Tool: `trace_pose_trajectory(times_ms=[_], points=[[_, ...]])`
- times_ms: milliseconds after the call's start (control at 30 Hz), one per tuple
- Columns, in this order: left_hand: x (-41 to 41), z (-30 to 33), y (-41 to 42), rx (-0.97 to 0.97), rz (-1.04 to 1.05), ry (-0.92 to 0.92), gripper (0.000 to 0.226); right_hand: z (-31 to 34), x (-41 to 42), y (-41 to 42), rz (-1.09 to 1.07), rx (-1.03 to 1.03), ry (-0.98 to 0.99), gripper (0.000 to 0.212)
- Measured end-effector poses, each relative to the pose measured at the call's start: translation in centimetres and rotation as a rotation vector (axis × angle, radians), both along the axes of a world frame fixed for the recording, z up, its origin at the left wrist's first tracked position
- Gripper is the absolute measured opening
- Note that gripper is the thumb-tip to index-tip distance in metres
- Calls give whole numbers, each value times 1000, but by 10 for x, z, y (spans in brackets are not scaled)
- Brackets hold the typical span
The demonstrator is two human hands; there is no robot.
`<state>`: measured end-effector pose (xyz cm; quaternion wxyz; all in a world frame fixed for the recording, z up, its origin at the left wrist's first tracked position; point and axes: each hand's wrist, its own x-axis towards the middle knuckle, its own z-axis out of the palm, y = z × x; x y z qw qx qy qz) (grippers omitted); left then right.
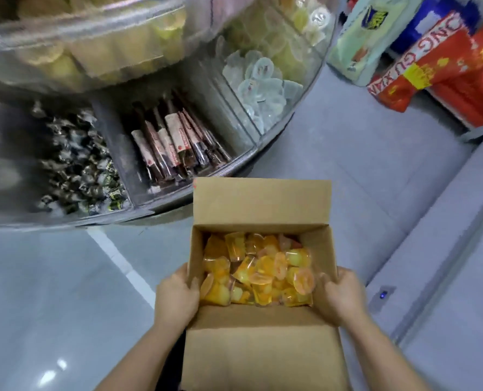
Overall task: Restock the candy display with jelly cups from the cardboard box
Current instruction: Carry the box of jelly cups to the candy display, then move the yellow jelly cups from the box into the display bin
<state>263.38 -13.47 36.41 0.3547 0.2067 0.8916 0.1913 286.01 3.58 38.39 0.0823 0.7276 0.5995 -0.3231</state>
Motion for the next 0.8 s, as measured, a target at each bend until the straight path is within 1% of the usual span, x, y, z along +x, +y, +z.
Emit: trace_pose_trajectory(times_ms=[67, 100, 133, 200, 300, 400, 433, 500, 533, 567, 667, 733, 800], points=[[20, -16, -6, -45, 157, -1, 6, -21, -8, 26, 151, -64, 14, 26], [33, -24, -8, -77, 240, -7, 5, -32, -10, 39, 226, -85, 20, 26], [44, -30, -10, -104, 298, -23, 8, -41, -13, 48, 284, -98, 29, 26], [71, -45, -9, -114, 496, -27, 11, -63, -28, 70, 444, -120, 28, 27], [99, -79, -8, -173, 782, -119, 13, -112, -55, 90, 704, -135, 16, 33], [106, -129, -12, -210, 970, -149, 10, -167, -91, 90, 894, -171, 19, 18], [104, -147, -15, -214, 1036, -164, 11, -189, -101, 87, 937, -177, 22, 16], [100, -188, -24, -162, 1211, -211, 25, -231, -120, 76, 1021, -198, 30, 15], [98, -210, -28, -144, 1285, -225, 22, -255, -128, 71, 1050, -215, 25, 15], [96, -232, -32, -130, 1326, -222, 18, -280, -138, 65, 1058, -219, 21, 15], [88, -295, -46, -139, 1365, -160, 20, -351, -167, 50, 1080, -219, 29, 15], [83, -331, -56, -129, 1366, -138, 38, -391, -183, 40, 1114, -214, 55, 15], [79, -362, -63, -103, 1390, -128, 44, -423, -197, 33, 1135, -194, 74, 20]])
